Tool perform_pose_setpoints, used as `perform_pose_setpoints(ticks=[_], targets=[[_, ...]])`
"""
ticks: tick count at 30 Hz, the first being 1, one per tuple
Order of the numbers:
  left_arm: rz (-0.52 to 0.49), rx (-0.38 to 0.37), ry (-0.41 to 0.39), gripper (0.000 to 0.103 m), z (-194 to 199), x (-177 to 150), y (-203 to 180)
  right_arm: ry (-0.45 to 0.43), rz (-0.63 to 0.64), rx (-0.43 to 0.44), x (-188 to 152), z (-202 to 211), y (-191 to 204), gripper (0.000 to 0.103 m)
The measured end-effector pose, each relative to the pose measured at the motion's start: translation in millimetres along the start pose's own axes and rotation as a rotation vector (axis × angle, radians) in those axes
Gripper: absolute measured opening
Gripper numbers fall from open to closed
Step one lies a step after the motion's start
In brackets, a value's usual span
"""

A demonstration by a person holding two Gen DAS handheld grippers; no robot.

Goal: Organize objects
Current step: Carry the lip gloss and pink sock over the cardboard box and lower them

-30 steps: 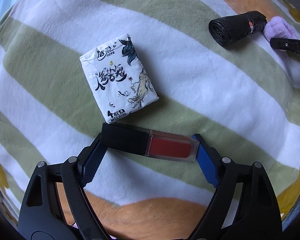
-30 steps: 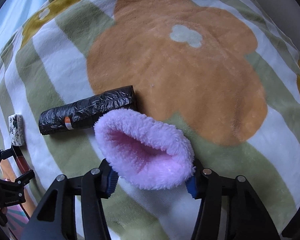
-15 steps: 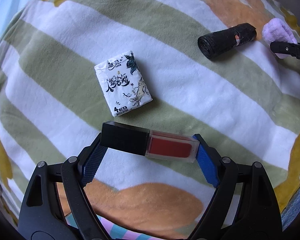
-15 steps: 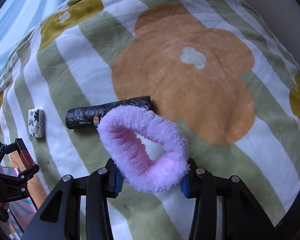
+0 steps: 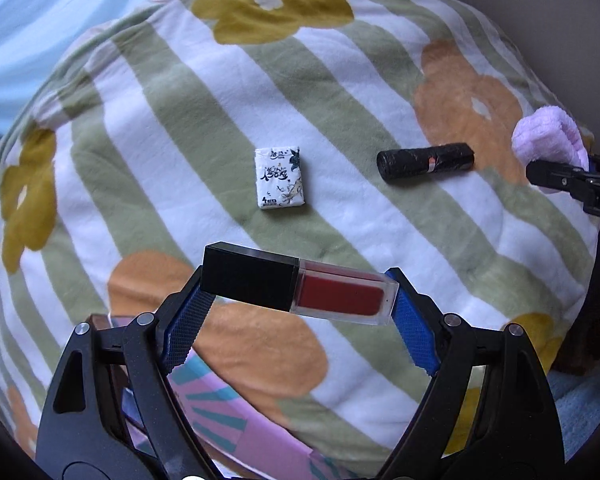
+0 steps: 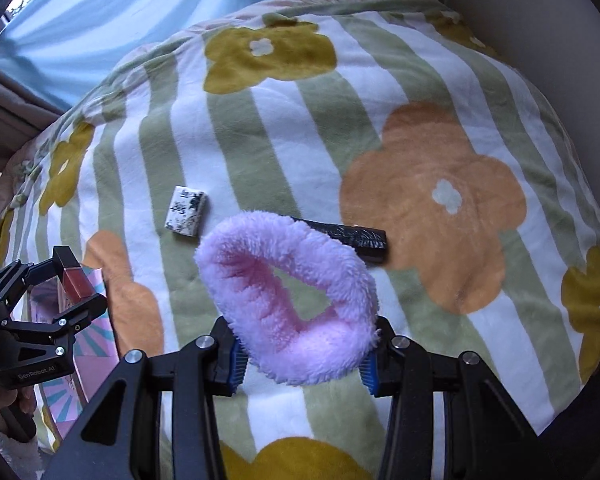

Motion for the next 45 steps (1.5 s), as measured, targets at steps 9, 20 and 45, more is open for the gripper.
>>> perform_pose_setpoints(ticks=[9, 20, 45], targets=[[0.301, 0.039, -0.1, 0.083, 87.2, -33.2, 8.6, -0.05, 0.202, 0.07, 1.7, 51.6, 51.9, 0.041], [0.563, 0.202, -0.217, 0.083, 151.2, -89.1, 8.1, -0.078, 0.372, 0.122, -26.1, 81.5, 79.8, 0.041], [0.806, 0.298, -0.249, 0.083, 189.0, -159.8, 64.3, -0.112, 0.623, 0.247, -19.1, 92.3, 184.6, 0.041]])
Point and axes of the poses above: each gripper's, at about its wrist camera, not at the fingertips, and z roughly against the way its jaws point, y to its left, x to its top, the point moved 8 cm from there along -z, roughly the way its jaws point, and after that the axes turned 6 degrees about z, right-handed, at the moved point
